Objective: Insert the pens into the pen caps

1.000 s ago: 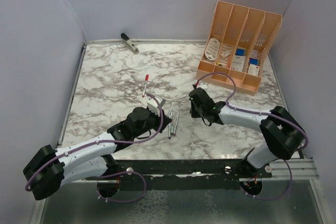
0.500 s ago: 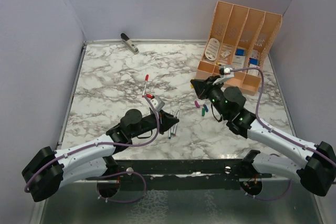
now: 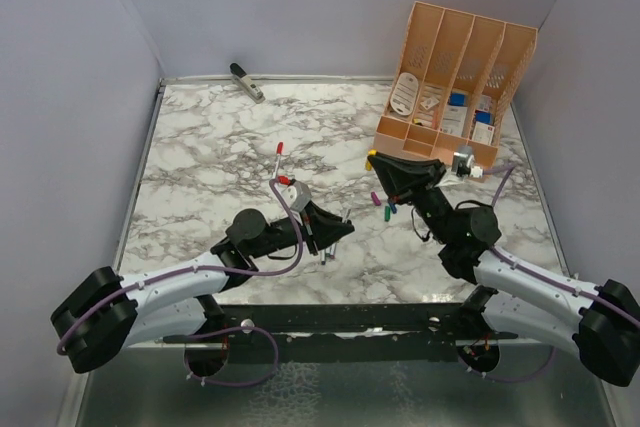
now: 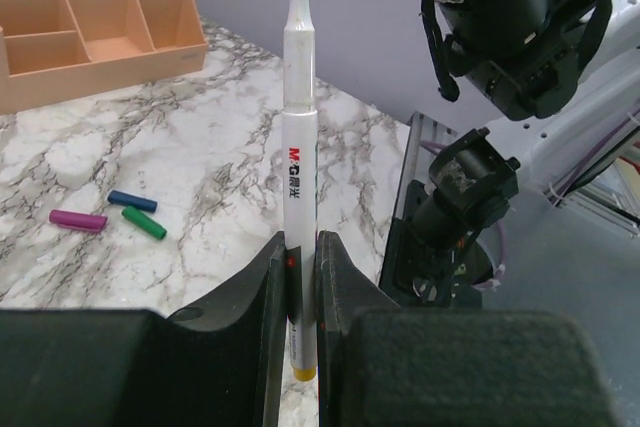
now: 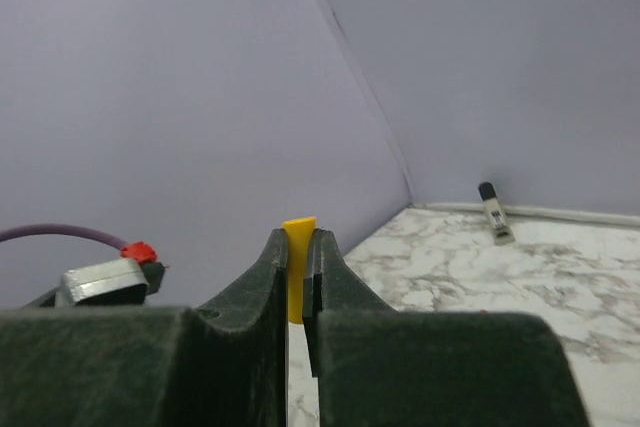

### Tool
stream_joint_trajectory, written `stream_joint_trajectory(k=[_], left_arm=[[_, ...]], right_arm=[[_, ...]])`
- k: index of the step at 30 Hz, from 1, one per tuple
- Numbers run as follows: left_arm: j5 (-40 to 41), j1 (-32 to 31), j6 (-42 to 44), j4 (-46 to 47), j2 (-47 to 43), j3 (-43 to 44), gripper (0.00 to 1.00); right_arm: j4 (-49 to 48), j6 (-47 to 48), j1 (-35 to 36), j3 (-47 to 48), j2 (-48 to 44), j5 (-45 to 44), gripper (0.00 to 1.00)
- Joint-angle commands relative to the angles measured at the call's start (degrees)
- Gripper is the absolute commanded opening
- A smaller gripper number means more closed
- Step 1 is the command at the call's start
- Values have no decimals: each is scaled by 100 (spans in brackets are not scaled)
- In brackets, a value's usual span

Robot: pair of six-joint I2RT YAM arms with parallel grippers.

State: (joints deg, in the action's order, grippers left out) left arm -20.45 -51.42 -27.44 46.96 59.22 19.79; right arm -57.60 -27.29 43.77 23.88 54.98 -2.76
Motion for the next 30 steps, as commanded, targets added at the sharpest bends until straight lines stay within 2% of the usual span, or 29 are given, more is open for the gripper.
stream_joint_trajectory(k=[1,12,30], left_arm=[[-299,17,-289,755,138,75,0],[-441,10,-624,1264,418,195,0],[-581,18,-775,1386,463,280,0]], right_arm=[[-1546,-277,9,-218,2,731,1],[-2024,-654,8,-307,194,1300,1],[-1440,-704,9,-343,200,1438,1]])
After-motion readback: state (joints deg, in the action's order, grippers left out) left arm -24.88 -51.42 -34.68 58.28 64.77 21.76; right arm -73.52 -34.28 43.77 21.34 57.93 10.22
